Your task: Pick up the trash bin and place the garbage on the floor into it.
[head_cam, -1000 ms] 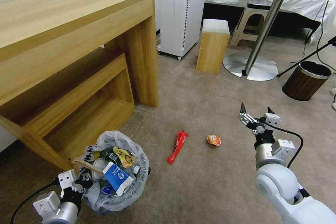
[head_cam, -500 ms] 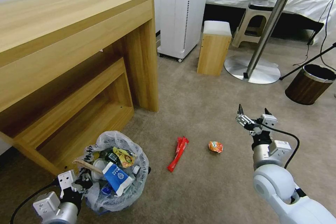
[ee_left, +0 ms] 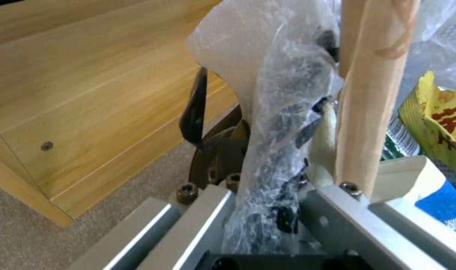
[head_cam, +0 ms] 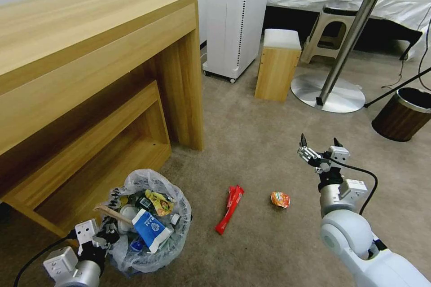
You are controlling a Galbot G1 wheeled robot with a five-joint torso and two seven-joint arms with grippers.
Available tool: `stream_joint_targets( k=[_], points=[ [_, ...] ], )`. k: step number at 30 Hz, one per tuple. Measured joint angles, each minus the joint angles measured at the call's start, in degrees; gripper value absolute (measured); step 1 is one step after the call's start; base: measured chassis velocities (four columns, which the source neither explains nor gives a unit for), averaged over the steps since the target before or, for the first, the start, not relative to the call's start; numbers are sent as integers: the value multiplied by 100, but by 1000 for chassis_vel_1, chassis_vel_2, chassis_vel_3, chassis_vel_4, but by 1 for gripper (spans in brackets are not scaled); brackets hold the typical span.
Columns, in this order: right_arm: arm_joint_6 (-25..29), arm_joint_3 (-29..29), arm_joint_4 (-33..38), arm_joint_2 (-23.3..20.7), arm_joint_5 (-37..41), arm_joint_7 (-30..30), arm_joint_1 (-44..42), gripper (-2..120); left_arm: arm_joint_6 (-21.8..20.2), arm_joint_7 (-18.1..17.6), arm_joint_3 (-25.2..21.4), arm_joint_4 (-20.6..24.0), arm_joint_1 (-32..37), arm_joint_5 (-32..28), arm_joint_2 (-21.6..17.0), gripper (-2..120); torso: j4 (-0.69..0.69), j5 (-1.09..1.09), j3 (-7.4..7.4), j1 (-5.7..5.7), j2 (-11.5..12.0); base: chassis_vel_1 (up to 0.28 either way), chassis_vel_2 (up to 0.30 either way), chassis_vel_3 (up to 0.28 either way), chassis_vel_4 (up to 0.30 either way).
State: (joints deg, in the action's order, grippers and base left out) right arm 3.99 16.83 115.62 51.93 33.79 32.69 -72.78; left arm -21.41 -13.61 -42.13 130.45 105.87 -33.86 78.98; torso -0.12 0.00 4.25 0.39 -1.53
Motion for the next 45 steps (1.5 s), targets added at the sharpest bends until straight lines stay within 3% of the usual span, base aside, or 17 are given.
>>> stream_joint_targets(
  k=[6, 8, 9, 12, 18, 20, 22, 32, 45],
  points=[
    [-609, -274, 174, -58, 925, 322, 282, 100, -1, 0, 5, -17, -1, 19, 22, 0, -2, -1, 0, 0, 0, 0, 0, 0, 0],
    [-1361, -590, 180, -78, 2105, 806, 772, 100, -2, 0, -10, -22, 3, 22, 26, 0, -1, -1, 0, 0, 0, 0, 0, 0, 0],
    [-1361, -590, 180, -78, 2105, 806, 772, 100, -2, 0, -10, -22, 3, 22, 26, 0, -1, -1, 0, 0, 0, 0, 0, 0, 0],
    [-1935, -998, -130, -42, 3065, 1216, 1382, 100, -2, 0, -26, -25, 16, 26, 45, 0, 1, 0, 0, 0, 0, 0, 0, 0, 0],
    [-2428, -1467, -516, 107, 3726, 1449, 1899, 100, -2, 0, -31, -71, 15, 59, 98, 0, 0, -2, 0, 0, 0, 0, 0, 0, 0],
    [-2716, -1758, -853, 352, 4172, 1699, 2241, 100, 1, -1, -28, -108, 1, 94, 153, 0, 0, -1, 0, 0, 0, 0, 0, 0, 0],
    [-2731, -1791, -888, 382, 4216, 1729, 2274, 100, 1, -1, -27, -117, 0, 101, 161, 0, -1, -1, 0, 0, 0, 0, 0, 0, 0],
    [-2949, -2533, -2546, 1656, 4389, 1855, 2781, 100, 14, 3, -1, -233, -51, 239, 377, 0, 1, 1, 0, 0, 0, 0, 0, 0, 0],
    [-2827, -2939, -3590, 2157, 3885, 1610, 2731, 98, 31, 4, -51, -246, -88, 233, 432, 0, -1, -1, -1, -1, 0, 0, 0, 0, 0]
  ],
)
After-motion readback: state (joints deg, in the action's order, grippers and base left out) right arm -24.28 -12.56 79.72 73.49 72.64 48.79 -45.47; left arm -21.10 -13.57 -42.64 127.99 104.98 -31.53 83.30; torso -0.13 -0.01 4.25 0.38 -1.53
